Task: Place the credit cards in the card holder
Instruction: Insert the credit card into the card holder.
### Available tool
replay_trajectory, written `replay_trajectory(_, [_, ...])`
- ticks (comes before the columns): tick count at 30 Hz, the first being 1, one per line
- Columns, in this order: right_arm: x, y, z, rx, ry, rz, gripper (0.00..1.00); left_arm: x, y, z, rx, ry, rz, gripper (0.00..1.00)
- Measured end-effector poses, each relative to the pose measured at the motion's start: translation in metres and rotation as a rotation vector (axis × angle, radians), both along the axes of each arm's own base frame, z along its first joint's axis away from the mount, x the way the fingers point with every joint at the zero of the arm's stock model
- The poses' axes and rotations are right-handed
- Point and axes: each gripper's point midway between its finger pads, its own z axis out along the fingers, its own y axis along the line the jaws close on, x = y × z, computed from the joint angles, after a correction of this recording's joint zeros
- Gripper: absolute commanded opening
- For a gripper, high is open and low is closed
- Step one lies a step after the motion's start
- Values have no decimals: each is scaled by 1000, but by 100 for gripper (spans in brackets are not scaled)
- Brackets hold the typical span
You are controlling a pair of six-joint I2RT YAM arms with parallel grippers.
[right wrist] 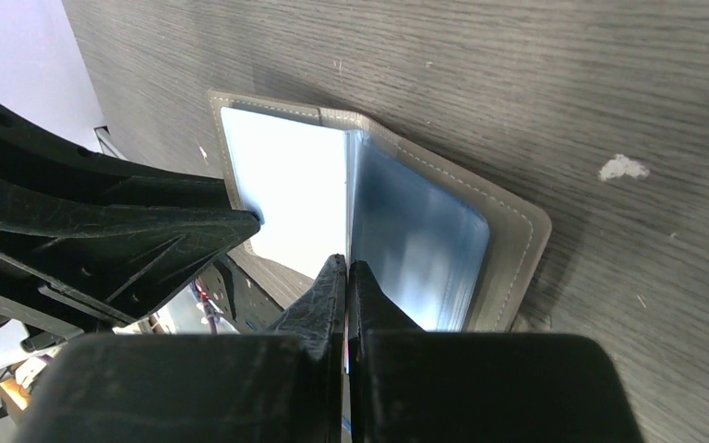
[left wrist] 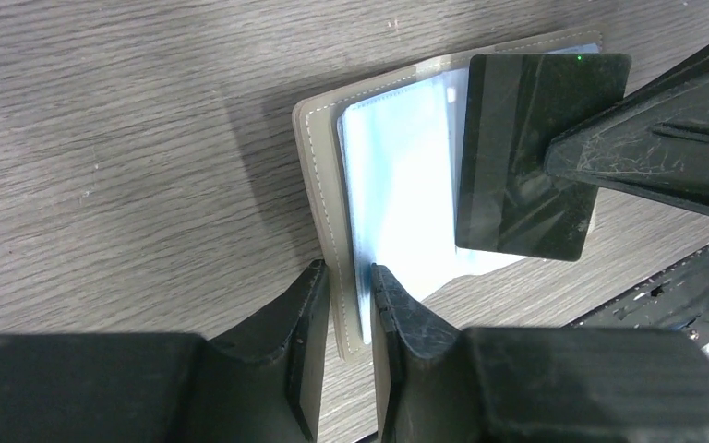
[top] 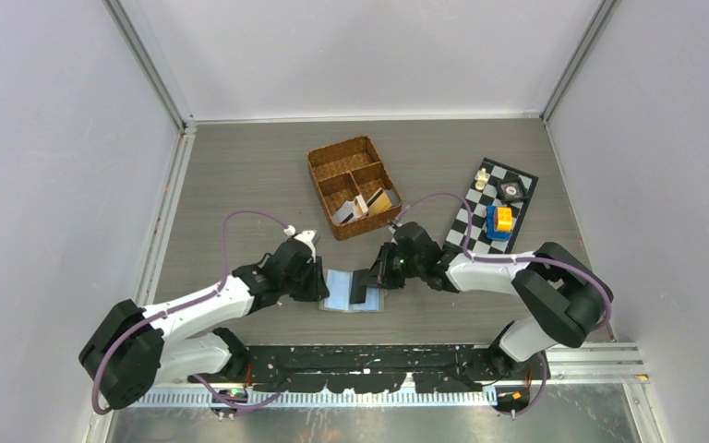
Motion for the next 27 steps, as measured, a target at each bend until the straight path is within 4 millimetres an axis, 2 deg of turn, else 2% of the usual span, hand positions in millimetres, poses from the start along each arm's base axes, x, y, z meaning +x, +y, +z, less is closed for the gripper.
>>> replay_trajectory(8, [2, 9, -9, 36, 20, 5, 0, 0, 5, -8, 32, 6, 7, 17])
replay_trajectory(27, [1, 12, -18, 14, 70, 4, 1, 0, 6, -12, 43, 15, 10, 17])
